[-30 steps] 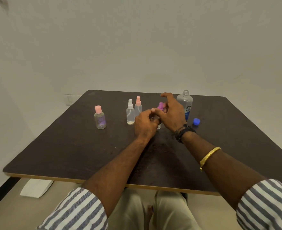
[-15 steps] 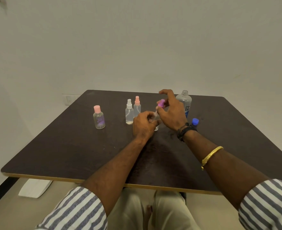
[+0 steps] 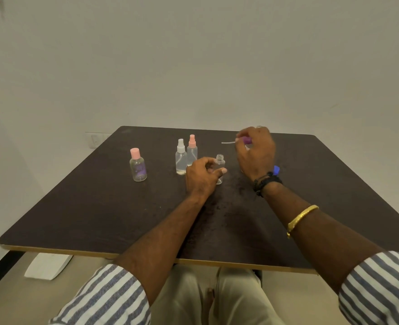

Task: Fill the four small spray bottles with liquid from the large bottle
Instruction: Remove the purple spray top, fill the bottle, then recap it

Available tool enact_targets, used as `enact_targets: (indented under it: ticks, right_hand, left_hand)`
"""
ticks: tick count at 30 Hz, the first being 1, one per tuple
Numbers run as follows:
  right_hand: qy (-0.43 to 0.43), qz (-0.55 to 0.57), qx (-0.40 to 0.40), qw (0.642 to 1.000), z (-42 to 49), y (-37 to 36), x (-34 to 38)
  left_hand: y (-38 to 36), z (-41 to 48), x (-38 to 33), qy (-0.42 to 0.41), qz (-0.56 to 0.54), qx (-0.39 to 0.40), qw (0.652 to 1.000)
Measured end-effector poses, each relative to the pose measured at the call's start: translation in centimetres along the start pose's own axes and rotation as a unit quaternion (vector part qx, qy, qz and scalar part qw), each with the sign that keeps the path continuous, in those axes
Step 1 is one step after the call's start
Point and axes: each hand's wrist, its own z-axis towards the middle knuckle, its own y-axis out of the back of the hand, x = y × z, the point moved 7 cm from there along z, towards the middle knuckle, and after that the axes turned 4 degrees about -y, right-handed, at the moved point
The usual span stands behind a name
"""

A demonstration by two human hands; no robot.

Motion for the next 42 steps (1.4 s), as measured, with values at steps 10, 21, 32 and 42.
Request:
enact_targets:
  ticks: [10,21,32,42]
  right_hand:
    - [-0.072,-0.152,0.193,0.967,-3.7,-3.2,-3.8]
    - [-0.106,-0.170,0.245,0.949,-4.8,-3.8,-4.9]
    - [-0.067,-0.094,-0.034,0.993,-1.3,1.2,-3.2]
    - [-0.186,-0.030,0.035,0.981,-0.4,-0.2,-7.3]
  left_hand:
    - [-0.2,0.3,-0.2,-0.017,0.002,-0.002,1.000]
    - [-0.4,0.0,-0.1,-0.015,0.003,0.000,1.000]
    - [-0.5,0.4,0.0,-0.004,-0.005,0.000,1.000]
    - [-0.7,0.6,0.0,-0.009,-0.007,0.007,1.000]
